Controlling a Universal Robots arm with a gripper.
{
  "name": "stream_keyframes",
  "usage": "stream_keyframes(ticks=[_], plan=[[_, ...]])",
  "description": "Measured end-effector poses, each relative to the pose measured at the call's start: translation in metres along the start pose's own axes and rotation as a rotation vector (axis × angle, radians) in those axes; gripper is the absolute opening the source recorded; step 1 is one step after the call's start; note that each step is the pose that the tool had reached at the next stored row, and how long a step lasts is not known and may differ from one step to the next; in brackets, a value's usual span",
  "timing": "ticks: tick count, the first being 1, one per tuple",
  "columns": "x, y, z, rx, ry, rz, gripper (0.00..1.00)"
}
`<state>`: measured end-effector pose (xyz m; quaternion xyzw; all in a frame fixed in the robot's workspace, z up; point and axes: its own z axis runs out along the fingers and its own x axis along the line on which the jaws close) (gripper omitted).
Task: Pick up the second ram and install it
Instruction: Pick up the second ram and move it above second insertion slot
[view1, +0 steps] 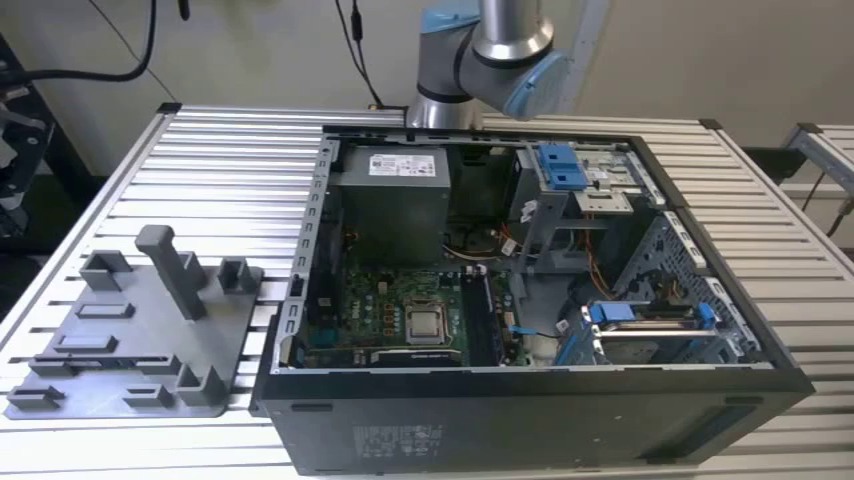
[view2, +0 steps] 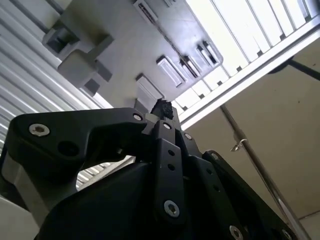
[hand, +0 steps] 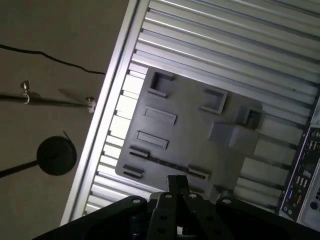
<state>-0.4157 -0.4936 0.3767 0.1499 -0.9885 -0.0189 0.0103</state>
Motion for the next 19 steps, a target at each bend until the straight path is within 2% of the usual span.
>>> stream_keyframes(ticks=[19], plan=[[0.0, 0.0, 0.0, 0.003, 0.0062, -0.145, 0.11]])
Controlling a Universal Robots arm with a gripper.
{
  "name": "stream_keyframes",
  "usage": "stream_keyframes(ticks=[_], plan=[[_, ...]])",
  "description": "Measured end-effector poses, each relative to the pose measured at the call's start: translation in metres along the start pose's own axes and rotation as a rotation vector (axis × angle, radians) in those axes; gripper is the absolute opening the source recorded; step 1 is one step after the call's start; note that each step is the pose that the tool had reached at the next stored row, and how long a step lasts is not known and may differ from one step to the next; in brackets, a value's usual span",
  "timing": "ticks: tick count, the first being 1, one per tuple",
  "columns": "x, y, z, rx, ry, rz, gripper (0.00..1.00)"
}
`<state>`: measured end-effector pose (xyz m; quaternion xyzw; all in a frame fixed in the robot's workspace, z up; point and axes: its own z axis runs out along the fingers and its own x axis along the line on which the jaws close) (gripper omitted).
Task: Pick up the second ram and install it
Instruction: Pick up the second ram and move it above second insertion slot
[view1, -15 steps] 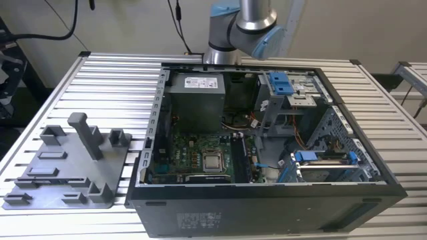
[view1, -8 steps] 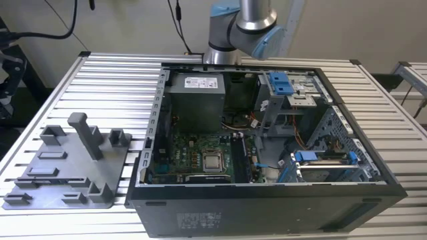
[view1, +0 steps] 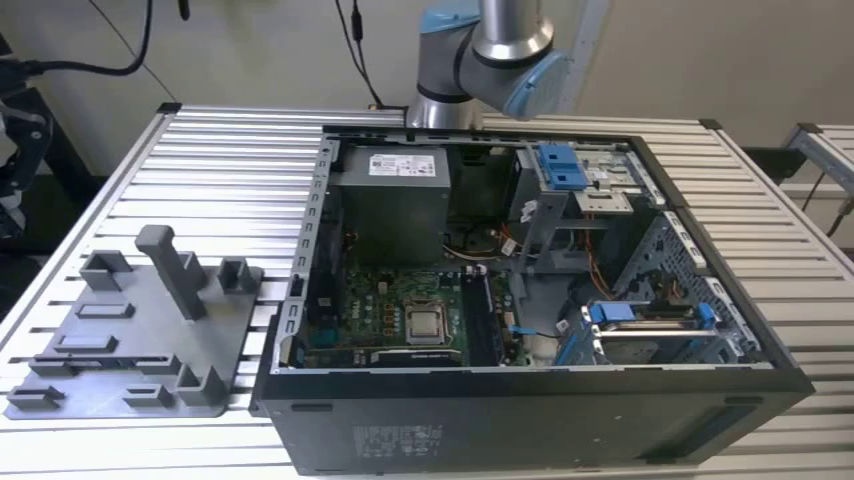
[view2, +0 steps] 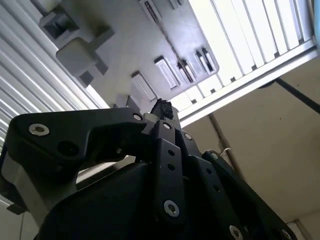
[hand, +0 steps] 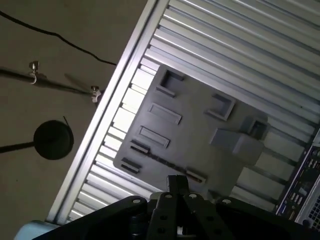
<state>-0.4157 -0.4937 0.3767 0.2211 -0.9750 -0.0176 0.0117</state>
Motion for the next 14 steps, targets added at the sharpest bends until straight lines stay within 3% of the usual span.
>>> stream_keyframes(ticks=[14], plan=[[0.0, 0.0, 0.0001, 0.0021, 0.0055, -0.141, 0.11]])
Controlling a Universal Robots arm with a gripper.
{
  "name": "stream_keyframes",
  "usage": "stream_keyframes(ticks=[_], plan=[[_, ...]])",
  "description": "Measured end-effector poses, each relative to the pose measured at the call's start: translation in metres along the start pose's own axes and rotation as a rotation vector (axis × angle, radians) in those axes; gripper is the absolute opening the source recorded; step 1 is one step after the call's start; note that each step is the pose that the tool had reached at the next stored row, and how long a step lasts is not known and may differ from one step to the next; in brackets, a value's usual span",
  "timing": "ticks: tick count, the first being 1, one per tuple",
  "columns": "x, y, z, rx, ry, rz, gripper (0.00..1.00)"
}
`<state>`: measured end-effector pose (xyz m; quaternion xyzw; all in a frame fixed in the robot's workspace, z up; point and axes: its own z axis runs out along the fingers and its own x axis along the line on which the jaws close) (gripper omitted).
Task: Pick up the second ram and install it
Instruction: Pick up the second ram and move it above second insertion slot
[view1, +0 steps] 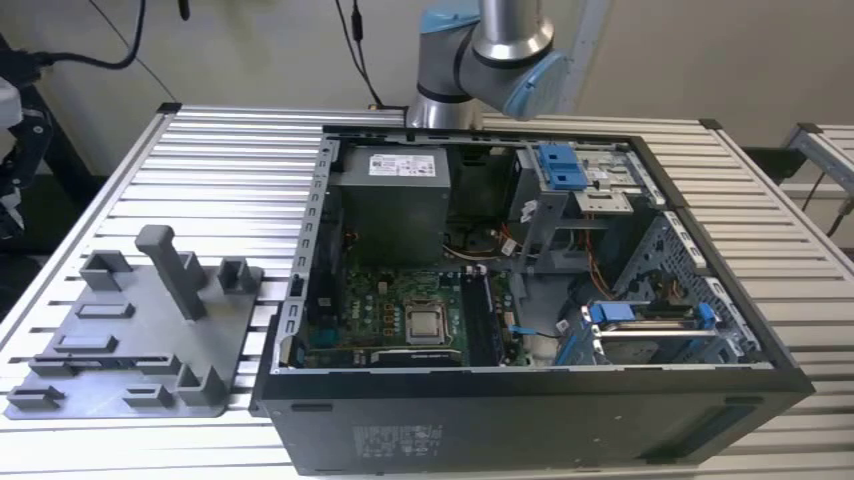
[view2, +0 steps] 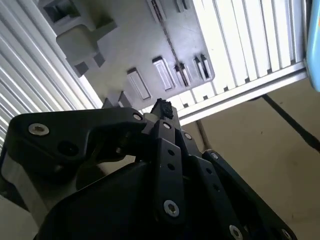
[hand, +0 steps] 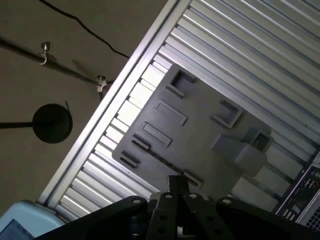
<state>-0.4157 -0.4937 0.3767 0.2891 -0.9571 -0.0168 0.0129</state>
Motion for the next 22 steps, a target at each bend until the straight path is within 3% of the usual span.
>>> stream_keyframes(ticks=[22], plan=[[0.0, 0.0, 0.0012, 0.0016, 0.0042, -0.105, 0.11]])
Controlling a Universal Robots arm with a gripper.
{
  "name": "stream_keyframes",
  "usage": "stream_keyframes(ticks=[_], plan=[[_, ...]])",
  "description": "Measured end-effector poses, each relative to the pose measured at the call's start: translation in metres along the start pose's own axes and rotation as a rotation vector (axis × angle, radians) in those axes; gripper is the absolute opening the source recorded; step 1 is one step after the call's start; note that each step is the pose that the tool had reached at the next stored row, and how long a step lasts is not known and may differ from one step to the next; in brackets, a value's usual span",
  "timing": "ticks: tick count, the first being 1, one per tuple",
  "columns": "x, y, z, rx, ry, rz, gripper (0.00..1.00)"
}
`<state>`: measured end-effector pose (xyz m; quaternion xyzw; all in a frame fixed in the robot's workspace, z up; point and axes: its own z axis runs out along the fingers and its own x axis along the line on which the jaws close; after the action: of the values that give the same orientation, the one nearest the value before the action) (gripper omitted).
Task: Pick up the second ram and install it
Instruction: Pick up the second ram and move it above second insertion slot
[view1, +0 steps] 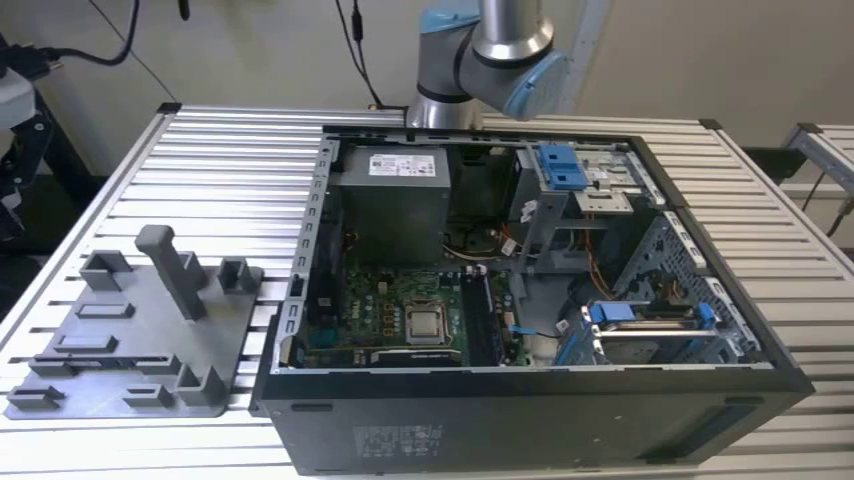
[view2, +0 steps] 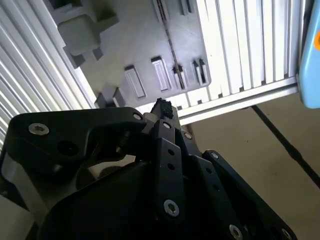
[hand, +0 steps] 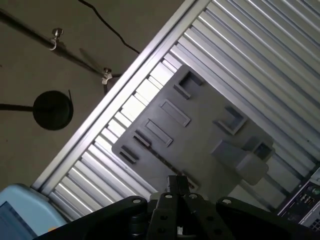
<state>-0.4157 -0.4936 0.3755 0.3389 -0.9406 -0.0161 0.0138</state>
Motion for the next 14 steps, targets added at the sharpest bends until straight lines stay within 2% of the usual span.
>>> stream_keyframes(ticks=[4, 8, 10, 14], plan=[[0.0, 0.0, 0.0, 0.0002, 0.0006, -0.013, 0.11], [0.0, 0.0, 0.0001, 0.0009, 0.0013, -0.045, 0.11], [0.0001, 0.0001, 0.0002, -0.0008, -0.0013, -0.048, 0.11], [0.0002, 0.0, 0.0009, -0.0007, -0.0027, -0.107, 0.11]])
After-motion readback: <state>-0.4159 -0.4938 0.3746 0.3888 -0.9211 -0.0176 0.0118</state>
